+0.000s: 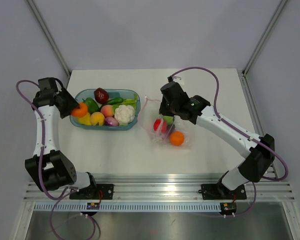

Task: Place the food in the zip-top bag and seal the zipper
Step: Pick up the fake vegetable from the bin, then place the fake vegetable in the zipper food storage bag.

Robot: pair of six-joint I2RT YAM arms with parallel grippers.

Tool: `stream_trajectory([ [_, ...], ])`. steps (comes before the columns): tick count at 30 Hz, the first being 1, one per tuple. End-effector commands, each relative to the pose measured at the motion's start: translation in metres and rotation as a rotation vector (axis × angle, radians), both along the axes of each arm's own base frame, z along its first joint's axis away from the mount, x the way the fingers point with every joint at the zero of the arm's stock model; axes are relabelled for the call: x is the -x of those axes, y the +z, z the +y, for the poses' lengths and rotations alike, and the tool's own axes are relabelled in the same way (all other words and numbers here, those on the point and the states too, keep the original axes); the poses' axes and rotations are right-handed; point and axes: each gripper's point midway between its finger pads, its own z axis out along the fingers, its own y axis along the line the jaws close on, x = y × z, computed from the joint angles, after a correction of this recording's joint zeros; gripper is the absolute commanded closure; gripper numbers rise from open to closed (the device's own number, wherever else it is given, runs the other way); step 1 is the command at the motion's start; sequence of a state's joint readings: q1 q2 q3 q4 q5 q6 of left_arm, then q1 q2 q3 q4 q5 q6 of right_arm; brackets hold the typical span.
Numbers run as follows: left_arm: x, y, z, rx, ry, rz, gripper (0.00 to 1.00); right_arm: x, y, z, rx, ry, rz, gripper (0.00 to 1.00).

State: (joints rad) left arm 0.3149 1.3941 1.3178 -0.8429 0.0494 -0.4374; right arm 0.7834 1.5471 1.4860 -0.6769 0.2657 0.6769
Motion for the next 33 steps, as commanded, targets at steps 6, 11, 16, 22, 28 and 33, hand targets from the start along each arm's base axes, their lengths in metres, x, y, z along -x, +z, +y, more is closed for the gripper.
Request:
stream_trajectory([
  [6,0.003,0.080,-0.049,-0.004,-0.161,-0.200,0.71,-0.004,0.016,0.004,-0.057,-0.003,-0.028,1.00],
  [11,0.005,0.103,-0.120,0.036,-0.348,-0.257,0.71,-0.004,0.015,0.007,-0.060,0.000,-0.022,1.00],
  [16,0.016,0.111,-0.195,0.120,-0.538,-0.288,0.71,-0.004,0.014,0.005,-0.057,-0.006,-0.022,1.00],
  [22,0.044,0.117,-0.268,0.218,-0.725,-0.315,0.71,-0.003,0.014,0.003,-0.054,-0.011,-0.021,1.00],
  [28,0.060,0.111,-0.319,0.268,-0.835,-0.294,0.71,-0.002,0.016,0.003,-0.063,-0.012,-0.018,1.00],
  [33,0.054,0.091,-0.336,0.292,-0.853,-0.251,0.71,0.001,0.021,-0.002,-0.065,-0.017,-0.028,1.00],
])
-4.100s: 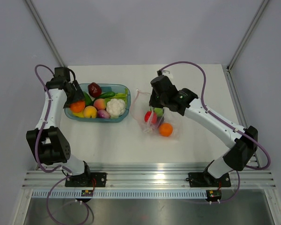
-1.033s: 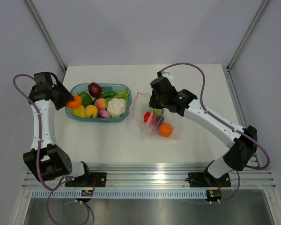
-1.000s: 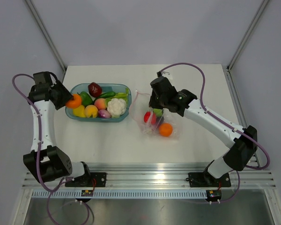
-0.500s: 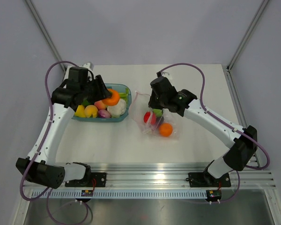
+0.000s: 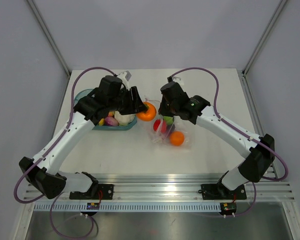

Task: Place the food in the zip-top bag and seal the zipper
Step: Place the fake vegetable in the zipper food storage bag.

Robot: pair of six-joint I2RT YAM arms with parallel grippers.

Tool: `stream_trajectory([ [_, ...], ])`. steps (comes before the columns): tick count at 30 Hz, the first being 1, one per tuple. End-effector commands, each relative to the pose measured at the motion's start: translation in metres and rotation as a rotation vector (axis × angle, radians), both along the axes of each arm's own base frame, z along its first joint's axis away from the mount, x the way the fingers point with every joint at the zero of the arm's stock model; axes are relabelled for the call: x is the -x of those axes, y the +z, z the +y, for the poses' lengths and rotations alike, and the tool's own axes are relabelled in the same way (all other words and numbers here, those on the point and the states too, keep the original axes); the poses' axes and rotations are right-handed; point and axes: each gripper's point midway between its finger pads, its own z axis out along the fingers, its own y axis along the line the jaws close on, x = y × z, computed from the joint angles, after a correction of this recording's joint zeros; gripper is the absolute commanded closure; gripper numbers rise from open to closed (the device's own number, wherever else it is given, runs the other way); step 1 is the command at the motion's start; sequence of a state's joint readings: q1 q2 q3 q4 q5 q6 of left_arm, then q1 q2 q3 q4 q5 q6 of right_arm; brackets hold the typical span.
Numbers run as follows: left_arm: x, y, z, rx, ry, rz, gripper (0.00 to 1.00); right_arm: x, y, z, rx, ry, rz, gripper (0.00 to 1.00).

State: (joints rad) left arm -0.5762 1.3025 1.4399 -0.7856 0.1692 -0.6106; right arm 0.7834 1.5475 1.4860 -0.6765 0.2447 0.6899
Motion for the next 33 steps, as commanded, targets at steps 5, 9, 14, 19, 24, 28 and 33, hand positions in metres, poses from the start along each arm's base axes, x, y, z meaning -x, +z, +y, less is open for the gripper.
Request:
stream_trajectory([
  [5,-0.012,-0.024,-0.032,0.032,-0.037,0.044,0.69,0.000,0.027,-0.008,-0.055,-0.031,-0.051,1.00],
  [9,-0.013,-0.032,-0.043,0.021,-0.055,0.064,0.41,0.001,0.030,-0.008,-0.060,-0.030,-0.057,1.00],
  [14,-0.015,-0.034,-0.038,-0.034,-0.040,0.065,0.05,0.001,0.030,-0.010,-0.053,-0.033,-0.059,1.00],
  [19,-0.015,-0.011,-0.016,-0.089,-0.002,-0.003,0.09,0.001,0.029,-0.011,-0.049,-0.033,-0.061,1.00],
  [24,-0.027,0.006,0.032,-0.095,0.092,-0.038,0.15,0.002,0.031,-0.012,-0.047,-0.031,-0.064,1.00],
  [28,-0.041,0.006,0.074,-0.083,0.183,-0.026,0.16,0.003,0.031,-0.014,-0.041,-0.030,-0.068,1.00],
  [33,-0.063,-0.016,0.125,-0.145,0.308,0.020,0.09,0.005,0.034,-0.018,-0.036,-0.032,-0.074,1.00],
])
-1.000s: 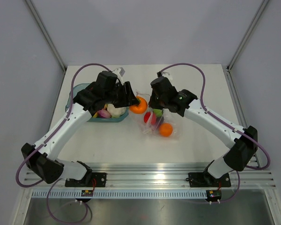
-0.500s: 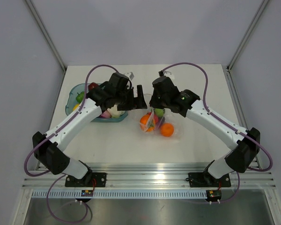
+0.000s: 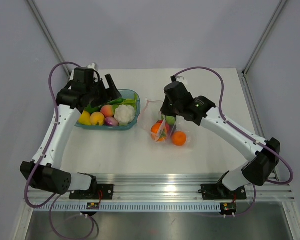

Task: Place the food in the zip-top bag and seal the zipper
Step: Place the fake vegetable in the zipper food storage bag, then pick up the fake fruit from the bin.

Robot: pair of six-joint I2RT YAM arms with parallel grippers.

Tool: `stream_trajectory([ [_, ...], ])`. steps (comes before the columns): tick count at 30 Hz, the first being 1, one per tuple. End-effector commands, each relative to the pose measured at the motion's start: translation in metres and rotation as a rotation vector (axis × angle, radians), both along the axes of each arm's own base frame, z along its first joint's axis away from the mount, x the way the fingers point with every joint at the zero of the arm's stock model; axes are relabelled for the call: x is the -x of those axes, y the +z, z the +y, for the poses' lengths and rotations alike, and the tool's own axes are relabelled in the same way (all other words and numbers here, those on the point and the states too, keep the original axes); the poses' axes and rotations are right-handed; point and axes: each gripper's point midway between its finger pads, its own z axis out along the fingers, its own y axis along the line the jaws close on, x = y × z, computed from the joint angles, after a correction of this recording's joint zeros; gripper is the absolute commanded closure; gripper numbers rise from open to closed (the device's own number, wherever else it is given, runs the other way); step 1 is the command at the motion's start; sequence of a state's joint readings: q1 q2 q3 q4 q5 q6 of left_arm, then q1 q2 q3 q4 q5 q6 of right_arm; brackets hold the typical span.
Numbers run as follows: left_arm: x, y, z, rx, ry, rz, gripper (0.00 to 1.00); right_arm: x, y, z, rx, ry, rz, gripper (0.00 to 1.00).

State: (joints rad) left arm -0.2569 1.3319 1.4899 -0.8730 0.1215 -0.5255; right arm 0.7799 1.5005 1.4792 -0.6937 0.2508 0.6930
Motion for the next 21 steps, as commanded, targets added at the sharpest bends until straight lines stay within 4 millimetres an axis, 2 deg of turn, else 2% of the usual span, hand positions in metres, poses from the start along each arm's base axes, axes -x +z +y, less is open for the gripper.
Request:
stream_trajectory([
  [1,-0.013,-0.016,0.029,-0.041,0.044,0.034,0.09,0.000,0.022,-0.010,-0.024,-0.020,-0.059,1.00],
  [9,-0.058,-0.059,0.092,-0.132,0.240,0.098,0.07,0.001,0.025,-0.010,-0.028,-0.019,-0.062,1.00],
  [10,-0.064,-0.057,0.097,-0.143,0.259,0.089,0.06,0.001,0.024,-0.010,-0.026,-0.019,-0.060,1.00],
  [12,-0.078,-0.066,0.116,-0.225,0.333,0.087,0.04,0.001,0.026,-0.010,-0.027,-0.018,-0.063,1.00],
  [18,-0.125,-0.073,0.131,-0.284,0.365,0.056,0.11,0.000,0.024,-0.008,-0.026,-0.015,-0.061,1.00],
  [20,-0.139,-0.064,0.132,-0.282,0.366,0.022,0.11,-0.001,0.023,-0.006,-0.027,-0.013,-0.057,1.00],
  [21,-0.147,-0.074,0.134,-0.279,0.365,0.042,0.11,-0.002,0.022,-0.006,-0.024,-0.013,-0.056,1.00],
])
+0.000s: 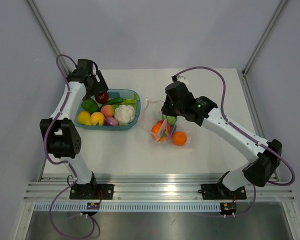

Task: Place the food in the zip-top bag and seal the zipper
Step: Pick up the fake fruit from the bin.

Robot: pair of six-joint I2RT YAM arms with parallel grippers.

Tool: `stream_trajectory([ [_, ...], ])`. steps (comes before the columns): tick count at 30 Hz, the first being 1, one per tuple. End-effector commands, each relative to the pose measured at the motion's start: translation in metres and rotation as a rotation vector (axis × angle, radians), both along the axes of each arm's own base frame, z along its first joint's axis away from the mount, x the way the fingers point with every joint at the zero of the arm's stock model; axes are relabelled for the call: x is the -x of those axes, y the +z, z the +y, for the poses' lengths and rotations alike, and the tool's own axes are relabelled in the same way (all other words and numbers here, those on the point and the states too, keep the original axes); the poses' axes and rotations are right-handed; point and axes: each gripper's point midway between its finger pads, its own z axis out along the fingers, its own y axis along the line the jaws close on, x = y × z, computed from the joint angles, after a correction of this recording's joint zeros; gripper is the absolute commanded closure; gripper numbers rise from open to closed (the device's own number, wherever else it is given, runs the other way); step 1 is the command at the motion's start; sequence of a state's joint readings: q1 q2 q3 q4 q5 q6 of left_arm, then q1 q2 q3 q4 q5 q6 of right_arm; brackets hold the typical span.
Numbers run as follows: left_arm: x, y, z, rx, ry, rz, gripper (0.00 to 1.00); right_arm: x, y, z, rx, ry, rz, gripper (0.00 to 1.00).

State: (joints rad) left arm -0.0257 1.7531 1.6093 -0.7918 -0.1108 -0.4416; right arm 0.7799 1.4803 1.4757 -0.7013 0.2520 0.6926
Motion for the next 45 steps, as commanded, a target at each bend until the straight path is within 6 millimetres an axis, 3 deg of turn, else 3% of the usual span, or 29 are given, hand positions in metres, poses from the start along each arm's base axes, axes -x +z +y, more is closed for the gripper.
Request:
stream_trajectory([
  [1,-0.044,0.029,0.015,-0.044,0.015,-0.132,0.10,-0.005,0.016,-0.001,-0.019,-0.010,-0.046,1.00],
  [2,-0.047,0.023,0.015,-0.041,0.013,-0.109,0.06,-0.006,0.016,-0.001,-0.016,-0.010,-0.047,1.00],
  [3,-0.055,0.029,0.015,-0.033,0.008,-0.125,0.04,-0.006,0.016,-0.001,-0.017,-0.009,-0.046,1.00],
  [5,-0.063,0.013,0.015,-0.036,0.002,-0.086,0.01,-0.008,0.013,0.001,-0.010,-0.008,-0.041,1.00],
  [13,-0.083,-0.019,0.008,-0.021,-0.047,-0.029,0.01,-0.011,0.008,0.006,-0.003,-0.001,-0.032,1.00],
  [22,-0.074,-0.046,0.014,-0.055,-0.043,0.037,0.01,-0.011,0.007,0.006,-0.006,-0.006,-0.026,1.00],
  [27,-0.068,-0.062,0.014,-0.064,-0.050,0.074,0.06,-0.010,0.008,0.007,-0.015,-0.007,-0.023,1.00],
  [32,-0.065,-0.063,0.013,-0.087,-0.058,0.085,0.06,-0.009,0.007,0.005,-0.018,-0.008,-0.024,1.00],
  [34,-0.064,-0.062,0.011,-0.080,-0.061,0.085,0.11,-0.009,0.008,0.003,-0.017,-0.013,-0.025,1.00],
  [37,-0.061,-0.057,0.009,-0.084,-0.066,0.075,0.27,-0.008,0.009,0.003,-0.020,-0.013,-0.026,1.00],
  [39,-0.059,-0.049,0.008,-0.102,-0.065,0.065,0.36,-0.007,0.010,0.002,-0.023,-0.013,-0.030,1.00],
  [44,-0.044,-0.027,0.001,-0.101,-0.071,0.033,0.43,-0.006,0.011,0.000,-0.022,-0.019,-0.034,1.00],
  [45,-0.040,-0.012,0.000,-0.100,-0.069,0.004,0.44,-0.006,0.012,0.000,-0.022,-0.018,-0.035,1.00],
])
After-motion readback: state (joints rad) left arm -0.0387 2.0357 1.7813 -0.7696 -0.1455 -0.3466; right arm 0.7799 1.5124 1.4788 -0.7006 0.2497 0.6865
